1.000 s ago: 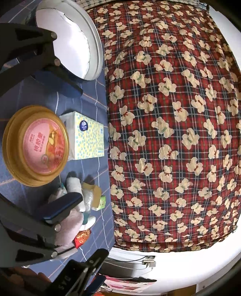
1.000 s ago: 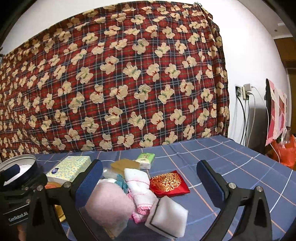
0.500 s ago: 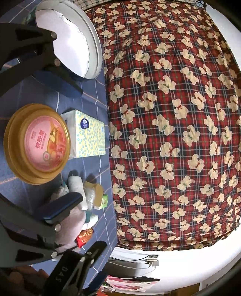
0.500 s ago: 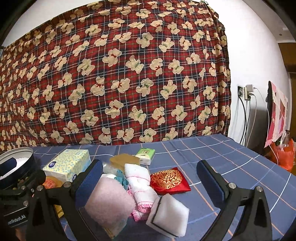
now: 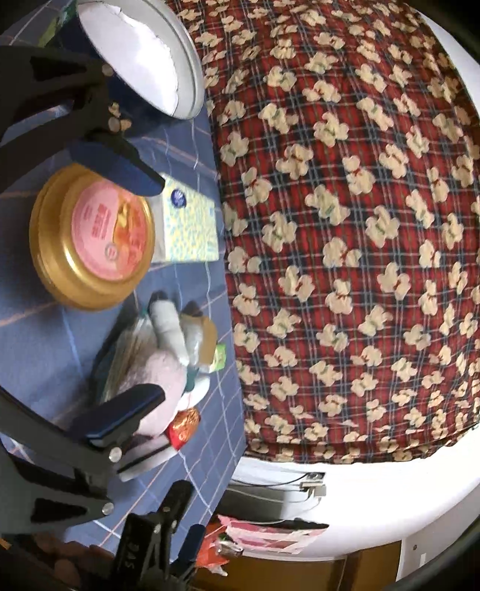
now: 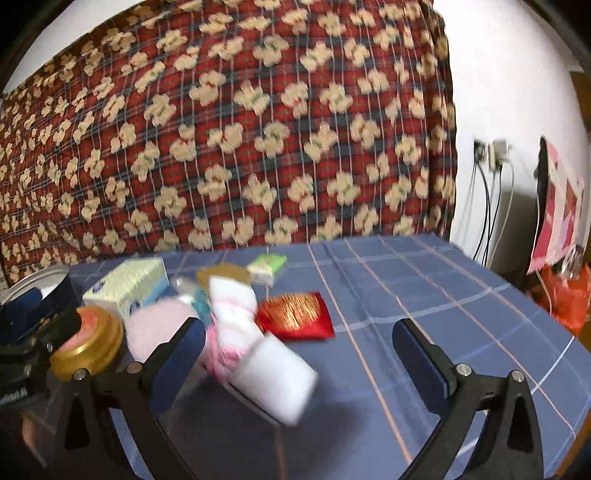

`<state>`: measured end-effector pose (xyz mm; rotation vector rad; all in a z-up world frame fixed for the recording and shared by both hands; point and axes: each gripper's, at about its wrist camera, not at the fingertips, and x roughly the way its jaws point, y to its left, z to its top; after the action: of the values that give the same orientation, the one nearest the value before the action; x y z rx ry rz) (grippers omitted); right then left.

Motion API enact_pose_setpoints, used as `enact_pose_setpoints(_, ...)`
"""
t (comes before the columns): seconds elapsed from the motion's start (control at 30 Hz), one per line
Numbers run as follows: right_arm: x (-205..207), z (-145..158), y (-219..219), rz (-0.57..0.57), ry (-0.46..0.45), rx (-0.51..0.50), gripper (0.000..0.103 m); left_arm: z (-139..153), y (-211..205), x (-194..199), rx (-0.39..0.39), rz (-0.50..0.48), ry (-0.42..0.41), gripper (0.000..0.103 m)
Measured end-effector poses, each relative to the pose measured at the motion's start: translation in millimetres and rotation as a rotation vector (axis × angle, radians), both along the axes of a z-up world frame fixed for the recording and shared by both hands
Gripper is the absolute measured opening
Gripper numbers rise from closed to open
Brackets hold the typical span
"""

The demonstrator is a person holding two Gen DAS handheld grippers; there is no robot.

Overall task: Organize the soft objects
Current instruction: 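Grasp the white sponge with the right tool while the left tool grasps the pink fluffy puff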

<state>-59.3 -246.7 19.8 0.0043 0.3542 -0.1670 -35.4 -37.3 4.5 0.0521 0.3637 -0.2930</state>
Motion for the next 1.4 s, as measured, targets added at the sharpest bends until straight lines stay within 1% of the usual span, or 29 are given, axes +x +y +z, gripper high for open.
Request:
enact_pose_setpoints(0.07,-2.5,-2.6,-10.5,0.012,0.042,0.017,0.102,-0.6,-6.5,-1.2,0.003,-0.040,0.014,0.103)
enact_pose_setpoints(0.17,-3.4,-9.4,-20.0,0.015,0.112,0.027,0.102,-0.3,-16.7,-5.1,0.032,-0.050,0.000,0.103)
enact_pose_setpoints(0.27,2.0,-14.7,-22.3,0.069,0.155,0.062,0.102,-0.8,-24.0,-6.1,0.021,-0.091,0.032,0.103)
enact_pose_setpoints(0.37,18.5,-19.0,-18.7,0.097,0.203,0.044,0.102,1.3,-27.5,-7.9,0.038,-0.096,0.029,0.103)
enact_pose_setpoints(0.4,27.5,-22.1,-18.0,0.103,0.244,0.044,0.102,2.8,-28.2,-8.0,0.045,-0.097,0.023,0.103)
enact_pose_setpoints(0.47,45.6,-30.9,-19.4,0.115,0.324,0.071,0.102,5.4,-29.6,-7.1,0.056,-0.105,0.020,0.103)
enact_pose_setpoints(0.5,53.7,-36.8,-21.3,0.127,0.362,0.101,0.102,6.9,-30.9,-6.3,0.062,-0.109,0.020,0.103)
enact_pose_setpoints(0.53,58.7,-41.2,-23.3,0.134,0.382,0.128,0.101,7.8,-32.3,-5.0,0.065,-0.113,0.022,0.103)
enact_pose_setpoints(0.57,64.4,-46.3,-24.9,0.135,0.413,0.156,0.090,8.1,-33.9,-3.0,0.067,-0.120,0.030,0.103)
enact_pose_setpoints(0.6,68.7,-50.9,-26.9,0.138,0.440,0.178,0.086,7.4,-37.5,1.1,0.070,-0.133,0.051,0.103)
enact_pose_setpoints(0.63,72.4,-55.9,-30.1,0.147,0.465,0.209,0.068,6.5,-39.7,4.2,0.072,-0.140,0.063,0.103)
enact_pose_setpoints(0.67,73.9,-58.8,-32.5,0.162,0.473,0.236,0.065,5.2,-43.3,7.9,0.077,-0.147,0.079,0.103)
enact_pose_setpoints(0.7,72.0,-58.3,-35.1,0.166,0.460,0.251,0.065,4.1,-47.9,11.8,0.086,-0.153,0.092,0.103)
enact_pose_setpoints(0.73,68.5,-55.6,-36.9,0.202,0.438,0.271,0.065,3.4,-52.9,15.1,0.095,-0.160,0.099,0.103)
enact_pose_setpoints(0.77,66.3,-54.3,-36.1,0.213,0.434,0.267,0.065,3.1,-56.6,17.3,0.101,-0.163,0.104,0.103)
enact_pose_setpoints(0.83,58.9,-52.7,-34.9,0.193,0.416,0.232,0.065,2.2,-65.2,23.7,0.110,-0.175,0.122,0.103)
enact_pose_setpoints(0.93,45.9,-44.8,-44.8,0.189,0.341,0.279,0.065,-1.2,-82.3,37.7,0.134,-0.186,0.169,0.103)
enact_pose_setpoints(1.03,32.3,-34.8,-58.2,0.126,0.247,0.301,0.065,-9.7,-98.6,54.7,0.192,-0.157,0.218,0.103)
enact_pose_setpoints(1.1,27.2,-33.4,-64.4,0.118,0.219,0.330,0.065,-15.7,-102.3,65.1,0.194,-0.146,0.262,0.101)
enact_pose_setpoints(1.13,26.1,-32.2,-66.8,0.120,0.212,0.340,0.065,-17.5,-102.6,68.0,0.190,-0.145,0.277,0.092)
enact_pose_setpoints(1.17,25.9,-30.7,-68.9,0.121,0.212,0.347,0.065,-20.3,-103.4,71.1,0.178,-0.151,0.299,0.079)
enact_pose_setpoints(1.2,27.4,-29.9,-69.4,0.118,0.213,0.348,0.065,-22.4,-103.6,71.9,0.171,-0.158,0.311,0.075)
enact_pose_setpoints(1.23,27.8,-29.3,-68.9,0.113,0.214,0.347,0.065,-25.4,-103.8,72.5,0.166,-0.166,0.323,0.065)
enact_pose_setpoints(1.27,29.8,-29.0,-67.3,0.112,0.217,0.344,0.065,-30.2,-104.5,72.3,0.166,-0.178,0.335,0.051)
enact_pose_setpoints(1.3,31.1,-28.9,-66.0,0.114,0.220,0.340,0.065,-34.2,-106.1,70.8,0.175,-0.184,0.336,0.045)
enact_pose_setpoints(1.33,32.0,-28.7,-64.7,0.115,0.221,0.335,0.065,-36.1,-106.6,70.4,0.182,-0.188,0.343,0.035)
enact_pose_setpoints(1.37,32.0,-29.4,-64.4,0.115,0.221,0.331,0.065,-34.8,-104.6,69.2,0.161,-0.200,0.340,0.030)
enact_pose_setpoints(1.4,31.4,-30.0,-64.4,0.115,0.220,0.326,0.065,-32.5,-101.7,67.7,0.131,-0.215,0.333,0.028)
